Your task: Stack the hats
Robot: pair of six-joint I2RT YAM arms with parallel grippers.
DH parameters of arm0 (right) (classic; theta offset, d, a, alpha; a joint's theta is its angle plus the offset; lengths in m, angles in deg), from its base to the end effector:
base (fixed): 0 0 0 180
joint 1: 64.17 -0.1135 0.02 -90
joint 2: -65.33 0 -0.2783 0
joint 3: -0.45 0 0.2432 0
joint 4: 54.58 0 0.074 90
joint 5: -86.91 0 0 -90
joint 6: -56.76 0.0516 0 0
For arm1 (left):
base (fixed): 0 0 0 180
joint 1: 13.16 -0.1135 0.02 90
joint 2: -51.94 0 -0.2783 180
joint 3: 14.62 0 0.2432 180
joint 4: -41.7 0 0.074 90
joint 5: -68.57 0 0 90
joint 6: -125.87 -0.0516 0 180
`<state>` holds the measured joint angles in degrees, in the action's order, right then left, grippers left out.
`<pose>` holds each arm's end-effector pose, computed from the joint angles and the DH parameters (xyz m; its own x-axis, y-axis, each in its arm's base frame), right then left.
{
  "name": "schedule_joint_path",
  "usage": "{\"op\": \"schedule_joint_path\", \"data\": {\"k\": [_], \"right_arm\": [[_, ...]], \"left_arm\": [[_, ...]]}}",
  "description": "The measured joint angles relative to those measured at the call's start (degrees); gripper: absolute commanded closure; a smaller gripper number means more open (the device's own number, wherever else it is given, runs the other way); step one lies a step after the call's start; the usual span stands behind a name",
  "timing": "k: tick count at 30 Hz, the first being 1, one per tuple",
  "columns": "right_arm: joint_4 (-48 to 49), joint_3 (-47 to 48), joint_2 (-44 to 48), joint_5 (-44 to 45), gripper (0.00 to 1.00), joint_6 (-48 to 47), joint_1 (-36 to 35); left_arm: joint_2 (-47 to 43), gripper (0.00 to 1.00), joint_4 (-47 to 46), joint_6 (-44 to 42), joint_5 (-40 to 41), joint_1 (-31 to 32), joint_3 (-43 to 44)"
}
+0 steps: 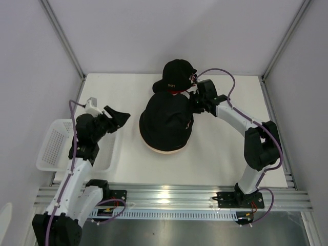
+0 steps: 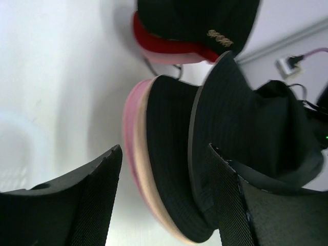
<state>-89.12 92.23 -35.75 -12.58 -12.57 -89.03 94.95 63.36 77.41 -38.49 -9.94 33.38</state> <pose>0.3626 0.1774 0.2608 -0.7725 0.0258 -0.6345 -0.2671 0.8933 0.3614 0.1758 -0.0251 0.2891 -0.4361 -0.6104 -0.6612 0.0603 0.7133 -0.6983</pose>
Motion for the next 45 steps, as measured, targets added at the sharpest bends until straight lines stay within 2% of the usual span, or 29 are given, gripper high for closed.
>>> {"op": "schedule_joint_path", "data": {"k": [4, 11, 20, 23, 25, 26, 27, 28, 29, 30, 32, 36, 40, 45], "right_arm": [[-1.66, 1.75, -0.35, -0.50, 1.00, -2.27, 0.09], [-2.67, 5.66, -1.42, -3.39, 1.00, -6.73, 0.20], [-3.76, 12.61, -5.20, -8.92, 0.96, -11.41, 0.07], [-4.39, 14.25, -5.88, -9.66, 0.95, -12.37, -0.24], [-4.79, 14.71, -5.99, -10.03, 0.94, -12.81, -0.48], [-4.90, 14.86, -6.08, -10.12, 0.94, -12.94, -0.61], [-5.11, 14.99, -6.12, -10.14, 0.91, -13.14, -0.74], [-5.40, 15.15, -6.21, -10.10, 0.90, -13.29, -0.85], [-5.75, 15.34, -6.29, -10.03, 0.88, -13.44, -0.94], [-6.03, 15.45, -6.38, -9.99, 0.80, -13.55, -0.98], [-6.80, 16.04, -6.58, -9.46, 0.72, -13.75, -1.03], [-8.96, 17.68, -7.15, -6.40, 0.47, -12.74, -1.07], [-9.55, 16.24, -5.51, -3.91, 0.37, -8.15, 0.07], [-6.21, 2.54, 6.49, -3.17, 0.32, 2.01, 2.91]], "left_arm": [[8.15, 0.28, -7.48, 0.46, -6.67, -0.28, 3.67], [26.03, 0.25, -27.58, 5.51, -19.32, -0.13, 6.82], [33.29, 0.26, -33.90, 5.42, -22.23, 1.99, 8.09], [35.60, 0.33, -34.75, 5.40, -22.32, 3.28, 9.68], [37.29, 0.47, -35.78, 5.60, -22.36, 4.11, 10.62], [38.07, 0.55, -36.46, 5.68, -22.38, 4.42, 10.86], [38.75, 0.72, -36.89, 5.75, -22.34, 4.59, 10.99], [39.26, 0.82, -37.05, 6.16, -22.34, 4.66, 11.04], [39.74, 0.96, -37.09, 6.27, -22.23, 4.66, 11.06], [40.09, 0.99, -36.96, 6.49, -22.08, 4.66, 11.08], [40.22, 0.99, -36.74, 6.51, -21.18, 4.74, 11.08], [39.60, 0.99, -38.40, 7.41, -18.43, 4.87, 9.22], [36.81, 0.99, -41.77, 9.29, -15.98, 4.98, 2.58], [32.68, 0.99, -42.62, 9.49, -12.70, 5.86, -1.86]]}}
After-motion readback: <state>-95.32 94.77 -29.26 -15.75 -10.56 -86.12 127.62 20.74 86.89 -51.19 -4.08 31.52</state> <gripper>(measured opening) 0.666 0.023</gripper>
